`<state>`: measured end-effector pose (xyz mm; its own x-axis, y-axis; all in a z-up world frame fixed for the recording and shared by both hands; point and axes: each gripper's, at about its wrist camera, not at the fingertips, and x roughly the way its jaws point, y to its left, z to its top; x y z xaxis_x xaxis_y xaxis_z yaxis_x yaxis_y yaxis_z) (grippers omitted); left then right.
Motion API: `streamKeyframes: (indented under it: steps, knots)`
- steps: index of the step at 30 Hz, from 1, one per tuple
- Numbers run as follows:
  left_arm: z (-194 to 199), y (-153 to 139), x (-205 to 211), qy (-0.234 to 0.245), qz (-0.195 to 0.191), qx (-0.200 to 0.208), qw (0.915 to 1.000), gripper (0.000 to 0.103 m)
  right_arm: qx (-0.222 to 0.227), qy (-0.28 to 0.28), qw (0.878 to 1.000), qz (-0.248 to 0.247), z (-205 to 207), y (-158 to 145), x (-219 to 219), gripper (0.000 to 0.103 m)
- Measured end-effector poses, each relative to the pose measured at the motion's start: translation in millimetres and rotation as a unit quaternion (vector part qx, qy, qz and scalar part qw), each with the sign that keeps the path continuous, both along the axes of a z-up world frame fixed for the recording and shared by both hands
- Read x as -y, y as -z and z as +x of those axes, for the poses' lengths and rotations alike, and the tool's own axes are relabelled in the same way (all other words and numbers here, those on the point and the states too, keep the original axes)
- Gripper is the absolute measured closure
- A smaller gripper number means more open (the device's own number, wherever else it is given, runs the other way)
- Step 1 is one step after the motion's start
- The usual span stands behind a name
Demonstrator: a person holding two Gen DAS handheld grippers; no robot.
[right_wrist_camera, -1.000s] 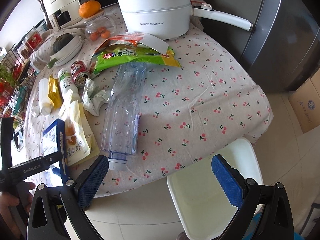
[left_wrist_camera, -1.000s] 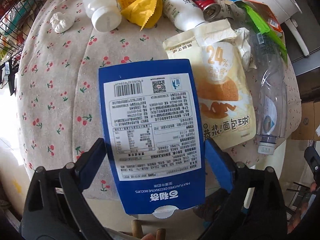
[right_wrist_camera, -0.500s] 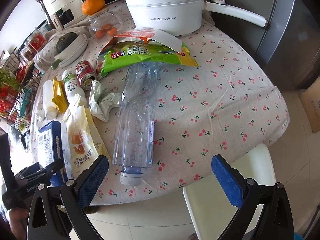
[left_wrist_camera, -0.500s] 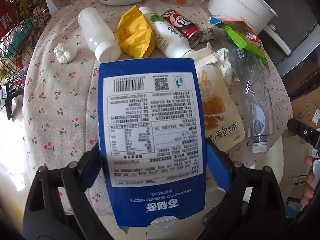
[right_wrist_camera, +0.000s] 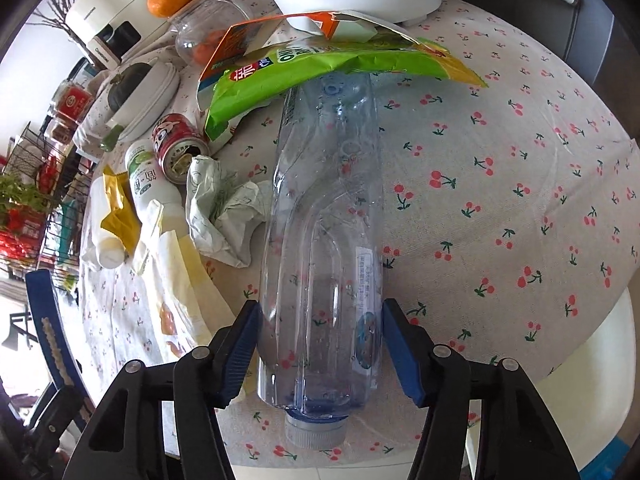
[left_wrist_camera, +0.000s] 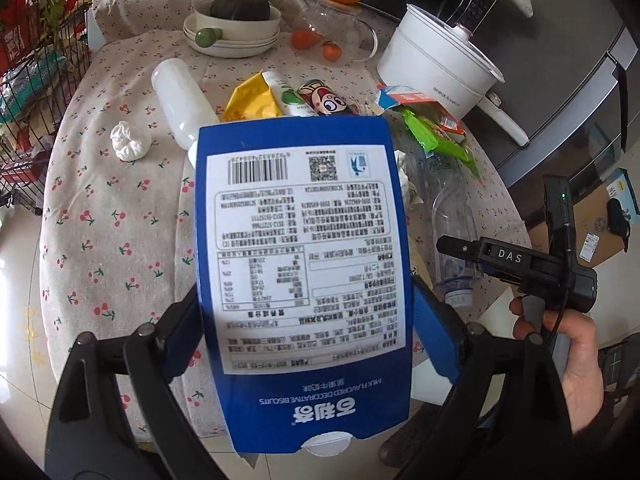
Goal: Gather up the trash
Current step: 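Grasp the clear plastic bottle with the right tool while the left holds the box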
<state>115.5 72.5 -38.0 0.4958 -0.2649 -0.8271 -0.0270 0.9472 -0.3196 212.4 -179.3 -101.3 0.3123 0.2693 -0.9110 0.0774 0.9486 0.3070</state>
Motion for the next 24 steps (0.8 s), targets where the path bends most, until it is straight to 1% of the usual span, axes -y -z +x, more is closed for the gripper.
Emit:
streamKeyframes:
  steps: [3,5,8,10,14,17,20,24]
  knots:
    - [1,-1,-1,0.003,-0.007,0.004,1.0000,0.010,0.000,0.010,1.000,0.008,-8,-9,5,0.042]
    - [0,-1,-1,0.006,-0.015,0.006,0.9999,0.010,0.001,0.012,1.000,0.023,-16,-19,11,0.042]
    - [-2,-4,6,0.013,-0.023,0.012,0.9996,0.010,0.019,0.005,0.999,0.032,-34,-36,20,0.042]
    - [-4,-6,15,0.024,-0.028,0.017,0.9992,0.010,0.032,0.002,0.999,0.033,-48,-46,30,0.042]
    - [-8,-11,46,0.061,-0.042,0.029,0.9968,0.010,0.050,0.023,0.998,0.040,-75,-59,60,0.043]
    - [-9,-12,79,0.100,-0.068,0.036,0.9919,0.010,0.069,0.042,0.996,0.046,-100,-73,92,0.043]
    - [-11,-11,120,0.145,-0.081,0.044,0.9852,0.010,0.085,0.060,0.994,0.042,-124,-80,122,0.043]
    - [-13,-1,182,0.208,-0.099,0.037,0.9725,0.010,0.093,0.097,0.990,0.034,-158,-83,169,0.042]
